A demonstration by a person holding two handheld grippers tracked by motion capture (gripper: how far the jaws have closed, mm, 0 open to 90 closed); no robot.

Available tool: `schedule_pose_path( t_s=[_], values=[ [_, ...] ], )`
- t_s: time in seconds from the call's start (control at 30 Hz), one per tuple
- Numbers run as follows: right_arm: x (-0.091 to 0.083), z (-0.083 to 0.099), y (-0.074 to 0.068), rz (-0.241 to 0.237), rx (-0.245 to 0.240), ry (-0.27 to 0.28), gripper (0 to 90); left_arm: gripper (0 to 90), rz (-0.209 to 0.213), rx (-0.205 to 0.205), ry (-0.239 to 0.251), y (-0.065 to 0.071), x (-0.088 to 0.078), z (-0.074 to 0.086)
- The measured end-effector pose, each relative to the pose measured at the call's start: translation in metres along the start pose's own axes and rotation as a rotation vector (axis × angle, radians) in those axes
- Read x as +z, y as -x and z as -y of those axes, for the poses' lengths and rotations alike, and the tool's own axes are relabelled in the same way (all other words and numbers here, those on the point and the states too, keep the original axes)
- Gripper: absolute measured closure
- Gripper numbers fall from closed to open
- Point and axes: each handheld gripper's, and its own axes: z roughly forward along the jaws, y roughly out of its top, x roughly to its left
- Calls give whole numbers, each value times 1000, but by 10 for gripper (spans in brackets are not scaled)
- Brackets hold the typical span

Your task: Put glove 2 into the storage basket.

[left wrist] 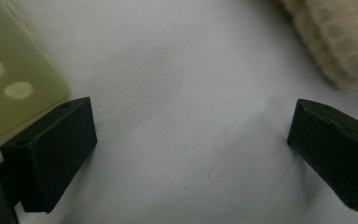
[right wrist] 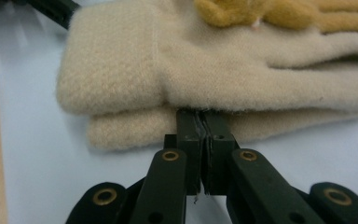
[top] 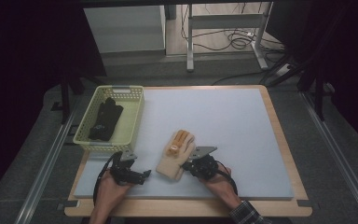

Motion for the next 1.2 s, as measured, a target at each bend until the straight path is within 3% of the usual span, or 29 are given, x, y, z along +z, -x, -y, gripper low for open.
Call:
schedule_pose_path(
  t_s=[0.47, 0.63, 0.87, 1.03, 1.2],
  values=[
    [23, -19, -6, 27, -17, -2, 860, 15, -1, 1, 3, 0, 0, 0],
    [24, -20, -5, 23, -15, -5, 840, 16, 0, 0, 6, 0, 0, 1],
    [5, -24, -3, 18, -15, 6, 822, 16, 0, -6, 11, 0, 0, 1],
    [-10, -24, 5, 60, -15, 20, 767, 16, 1, -6, 10, 0, 0, 1],
    [-27, -18, 19, 114, 15, 34, 674, 16, 1, -6, 10, 0, 0, 1]
  ],
)
